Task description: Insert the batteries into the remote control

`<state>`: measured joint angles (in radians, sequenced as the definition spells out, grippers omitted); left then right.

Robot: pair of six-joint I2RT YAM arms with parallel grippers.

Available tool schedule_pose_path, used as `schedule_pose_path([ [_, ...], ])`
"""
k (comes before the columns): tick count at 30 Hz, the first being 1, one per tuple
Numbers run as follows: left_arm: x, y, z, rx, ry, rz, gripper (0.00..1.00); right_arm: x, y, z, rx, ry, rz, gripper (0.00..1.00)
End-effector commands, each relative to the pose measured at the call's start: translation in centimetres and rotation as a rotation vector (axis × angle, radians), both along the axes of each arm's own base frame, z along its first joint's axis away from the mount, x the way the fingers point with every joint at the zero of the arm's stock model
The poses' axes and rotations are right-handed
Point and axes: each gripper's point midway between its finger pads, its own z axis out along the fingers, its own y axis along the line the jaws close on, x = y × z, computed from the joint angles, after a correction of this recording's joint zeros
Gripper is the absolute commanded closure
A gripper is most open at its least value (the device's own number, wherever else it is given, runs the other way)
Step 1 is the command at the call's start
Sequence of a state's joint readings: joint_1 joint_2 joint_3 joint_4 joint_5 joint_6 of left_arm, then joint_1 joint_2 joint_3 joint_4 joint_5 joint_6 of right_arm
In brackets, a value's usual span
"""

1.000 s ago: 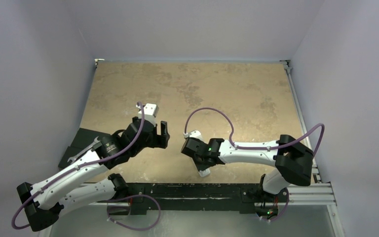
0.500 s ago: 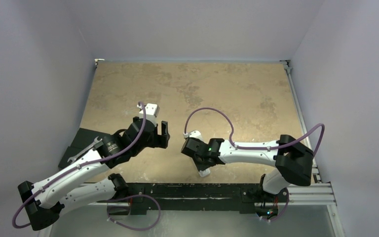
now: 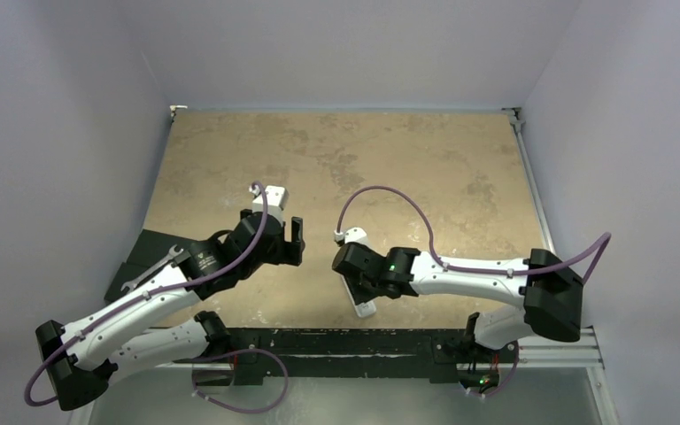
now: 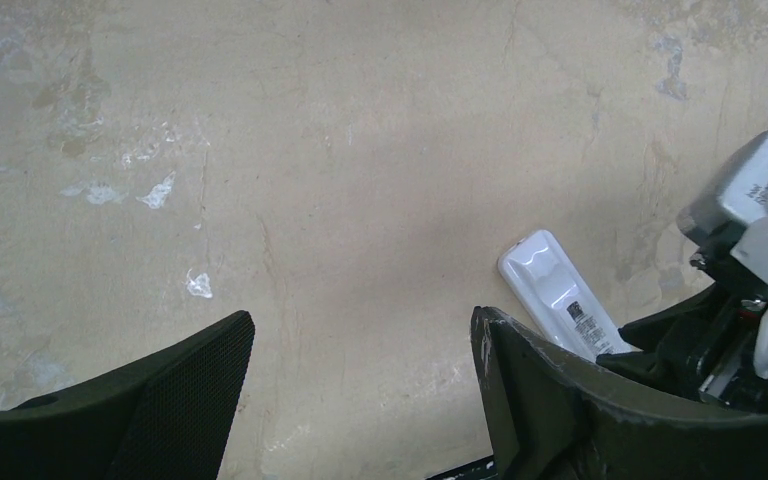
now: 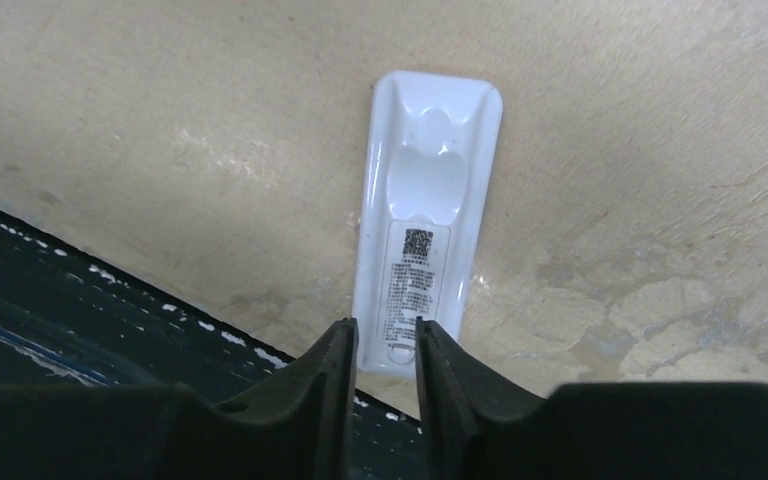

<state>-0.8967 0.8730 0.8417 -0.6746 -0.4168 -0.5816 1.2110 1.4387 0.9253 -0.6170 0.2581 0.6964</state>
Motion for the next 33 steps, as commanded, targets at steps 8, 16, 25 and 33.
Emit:
schedule_pose_path([
  [8,0.8,0.3,1.1,0.003,-0.036,0.032,0.20,1.4,0.3,0.2,0.003,-0.080,-0.011,0.40],
  [16,0.8,0.3,0.8,0.014,-0.028,0.033,0.20,1.3,1.2,-1.7,0.004,-0.051,-0.004,0.19],
  [25,0.9,0.3,0.7,0.017,-0.024,0.033,0.20,1.1,0.7,-3.6,-0.022,-0.024,-0.024,0.15],
  [33,0.9,0.3,0.7,0.016,-0.025,0.034,0.20,0.8,0.0,-4.7,-0.049,-0.008,-0.044,0.18],
])
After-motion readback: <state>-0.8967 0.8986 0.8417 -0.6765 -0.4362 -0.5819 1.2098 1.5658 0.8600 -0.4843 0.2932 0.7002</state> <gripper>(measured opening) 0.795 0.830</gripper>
